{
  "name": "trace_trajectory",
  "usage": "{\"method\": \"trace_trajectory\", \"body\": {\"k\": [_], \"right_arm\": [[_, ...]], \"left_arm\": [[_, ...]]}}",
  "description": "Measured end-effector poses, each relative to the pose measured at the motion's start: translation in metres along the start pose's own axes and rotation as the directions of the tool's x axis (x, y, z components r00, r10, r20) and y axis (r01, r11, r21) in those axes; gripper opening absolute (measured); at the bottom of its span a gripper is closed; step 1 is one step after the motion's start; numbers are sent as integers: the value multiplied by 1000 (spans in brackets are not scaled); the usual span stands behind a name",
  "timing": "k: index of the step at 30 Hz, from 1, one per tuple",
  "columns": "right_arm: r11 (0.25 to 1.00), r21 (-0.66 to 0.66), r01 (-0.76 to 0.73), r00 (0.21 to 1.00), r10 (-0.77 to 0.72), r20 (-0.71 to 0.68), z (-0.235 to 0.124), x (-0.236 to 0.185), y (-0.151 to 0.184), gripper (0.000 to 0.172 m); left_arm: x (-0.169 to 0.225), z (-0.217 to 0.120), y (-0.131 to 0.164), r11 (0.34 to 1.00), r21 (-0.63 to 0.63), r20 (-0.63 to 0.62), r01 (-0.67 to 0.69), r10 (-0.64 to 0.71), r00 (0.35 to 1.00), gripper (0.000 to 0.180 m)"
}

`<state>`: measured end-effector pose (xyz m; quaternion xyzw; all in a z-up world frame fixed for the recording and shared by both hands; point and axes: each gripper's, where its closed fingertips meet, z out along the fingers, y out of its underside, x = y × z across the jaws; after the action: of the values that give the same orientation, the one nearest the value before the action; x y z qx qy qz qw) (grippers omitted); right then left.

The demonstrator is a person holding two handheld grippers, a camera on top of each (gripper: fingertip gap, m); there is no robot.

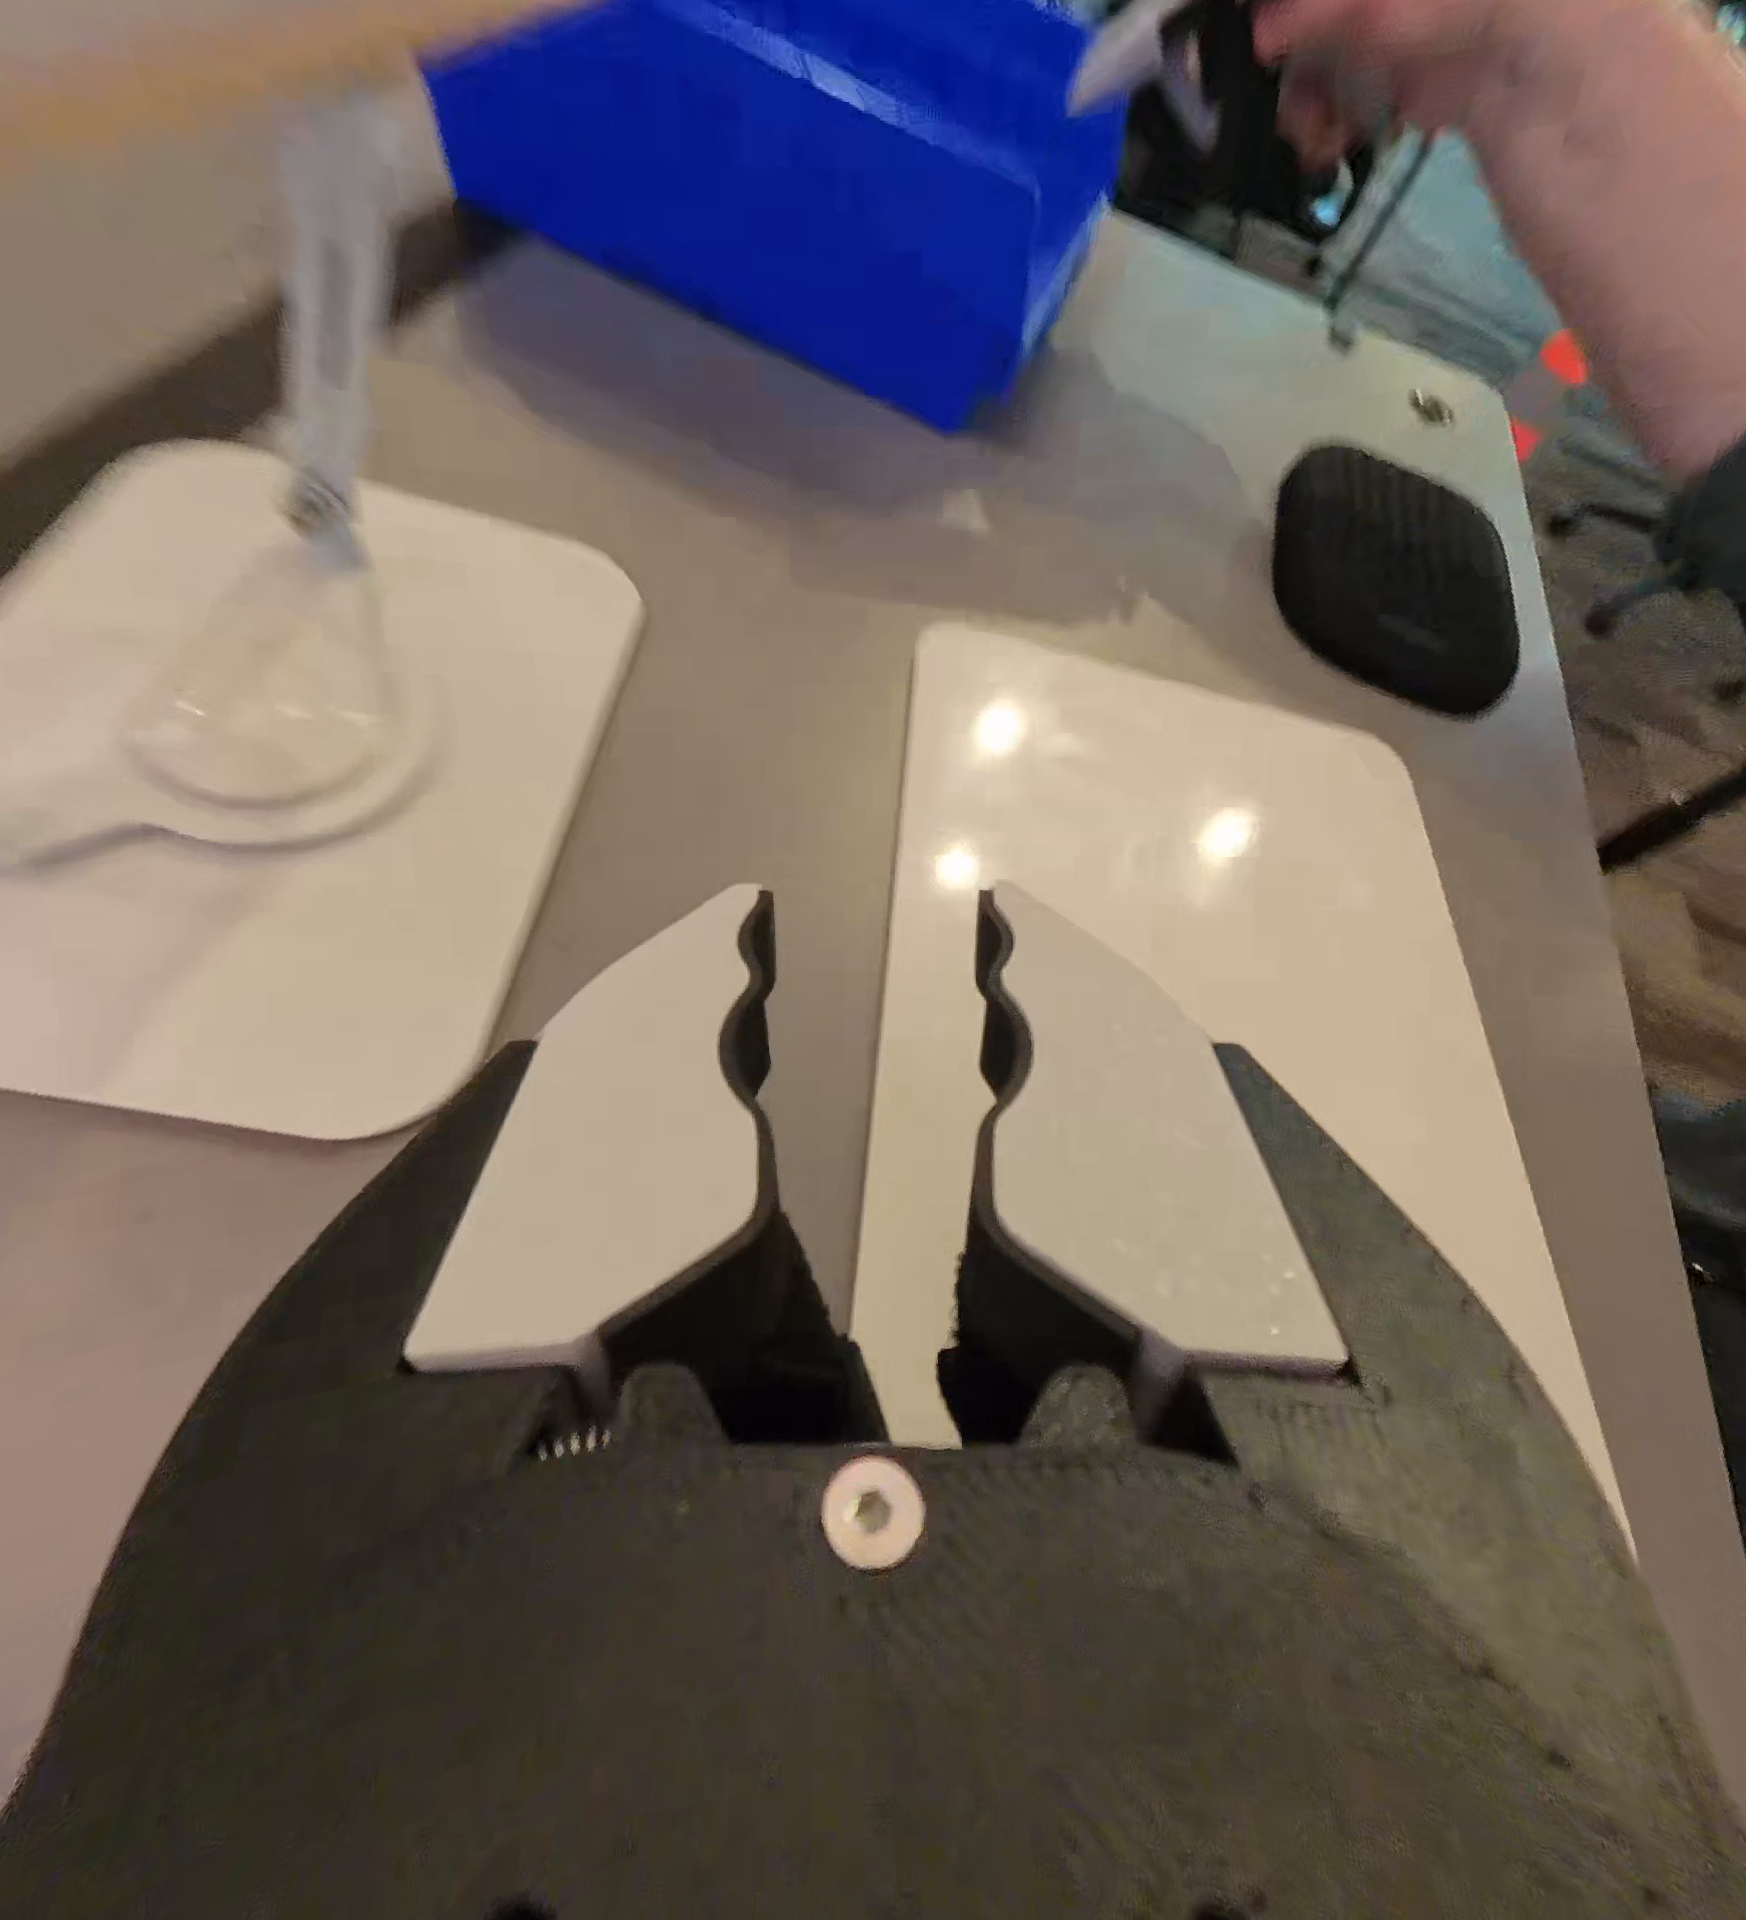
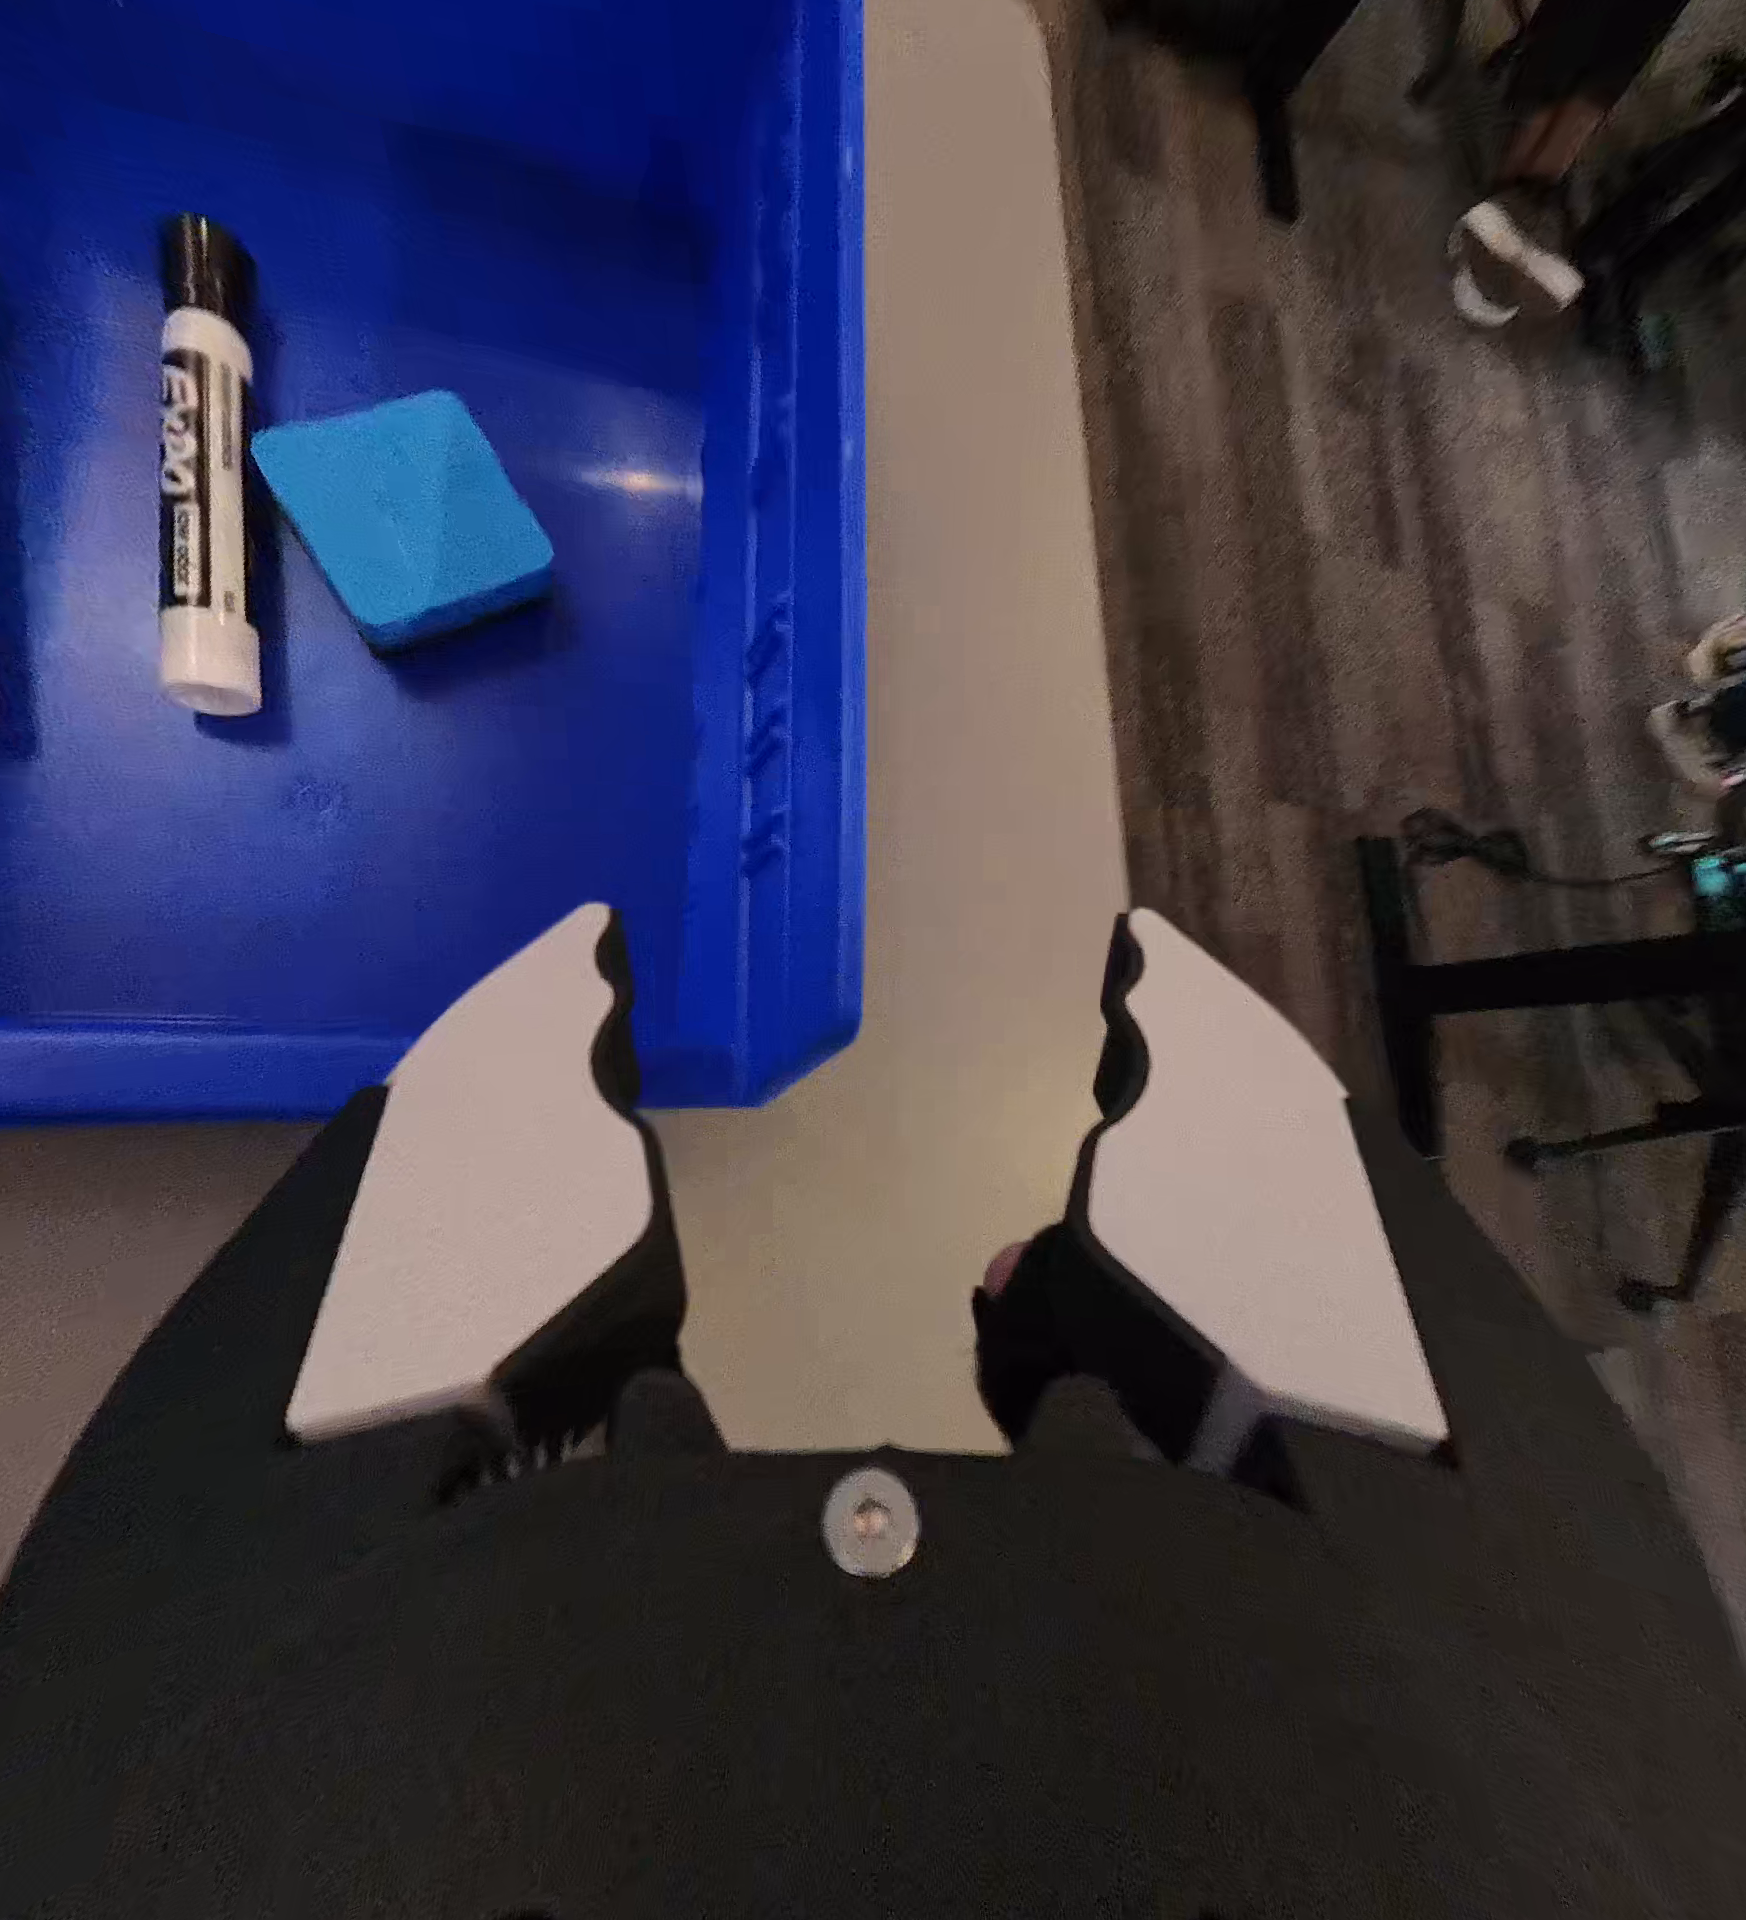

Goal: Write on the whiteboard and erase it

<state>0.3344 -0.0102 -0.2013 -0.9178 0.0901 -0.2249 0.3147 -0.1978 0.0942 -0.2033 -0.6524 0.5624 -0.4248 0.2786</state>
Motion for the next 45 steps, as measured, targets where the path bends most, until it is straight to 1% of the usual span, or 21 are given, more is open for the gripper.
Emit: {"method": "trace_trajectory", "body": {"k": [1, 2, 3, 6, 8, 10, 11, 15, 19, 22, 24, 26, 27, 29, 31, 32, 34, 36, 38, 42, 45], "right_arm": [[999, -3, -35, 999, 35, 37, 6, -3, 6, 87], [998, -8, -56, 997, 56, 52, 12, -5, 11, 80], [998, -14, -58, 997, 59, 41, 19, -3, 16, 76], [997, -31, -65, 995, 67, 70, 36, -9, 25, 67], [998, -21, -52, 996, 53, 76, 46, -12, 26, 52], [998, -5, -63, 992, 63, 107, 52, -18, 23, 38], [997, 0, -71, 992, 70, 109, 53, -18, 22, 36], [996, 7, -93, 973, 90, 213, 51, -29, 20, 20], [990, 1, -142, 941, 135, 310, 46, -39, 21, 8], [990, 21, -142, 947, 130, 295, 44, -39, 22, 9], [990, 25, -137, 961, 127, 245, 46, -36, 24, 18], [995, 16, -103, 967, 96, 238, 45, -41, 25, 40], [996, 20, -86, 971, 79, 226, 45, -41, 25, 41], [996, 13, -86, 972, 81, 222, 46, -40, 26, 37], [996, 25, -83, 980, 77, 186, 47, -35, 24, 23], [996, 29, -83, 979, 76, 191, 47, -35, 24, 21], [994, 31, -103, 970, 93, 223, 47, -38, 23, 17], [993, 41, -114, 966, 101, 239, 46, -40, 23, 13], [991, 50, -127, 961, 110, 252, 45, -43, 21, 10], [990, 61, -129, 959, 109, 262, 44, -46, 20, 9], [990, 65, -127, 959, 106, 262, 44, -46, 20, 9]], "left_arm": [[-4, -10, -11, 999, 39, 36, -11, 9, 999, 38], [-9, -21, -21, 997, 70, 82, -23, 17, 996, 38], [-15, -32, -29, 995, 93, 130, -36, 24, 991, 39], [-30, -68, -48, 990, 126, 265, -63, 28, 964, 42], [-44, -98, -55, 985, 144, 385, -93, 31, 922, 42], [-61, -134, -55, 979, 164, 518, -117, 15, 855, 41], [-70, -153, -52, 978, 170, 578, -119, -2, 816, 42], [-105, -232, -22, 980, 181, 775, -84, -89, 626, 45], [-138, -300, 32, 983, 180, 878, 35, -177, 444, 55], [-157, -337, 69, 960, 260, 885, 103, -280, 371, 58], [-167, -354, 93, 941, 305, 882, 146, -337, 328, 61], [-176, -365, 112, 914, 362, 861, 184, -403, 309, 62], [-180, -366, 121, 900, 382, 845, 208, -432, 315, 62], [-189, -364, 139, 880, 391, 827, 268, -464, 317, 64], [-197, -356, 151, 873, 376, 820, 312, -470, 326, 64], [-200, -351, 157, 872, 360, 821, 333, -465, 332, 65], [-207, -339, 165, 874, 322, 827, 365, -447, 341, 64], [-214, -330, 171, 875, 297, 832, 383, -434, 346, 59], [-220, -322, 174, 872, 295, 830, 390, -436, 346, 57], [-225, -319, 173, 870, 308, 822, 386, -447, 352, 42], [-230, -323, 171, 866, 338, 815, 369, -465, 345, 24]]}}
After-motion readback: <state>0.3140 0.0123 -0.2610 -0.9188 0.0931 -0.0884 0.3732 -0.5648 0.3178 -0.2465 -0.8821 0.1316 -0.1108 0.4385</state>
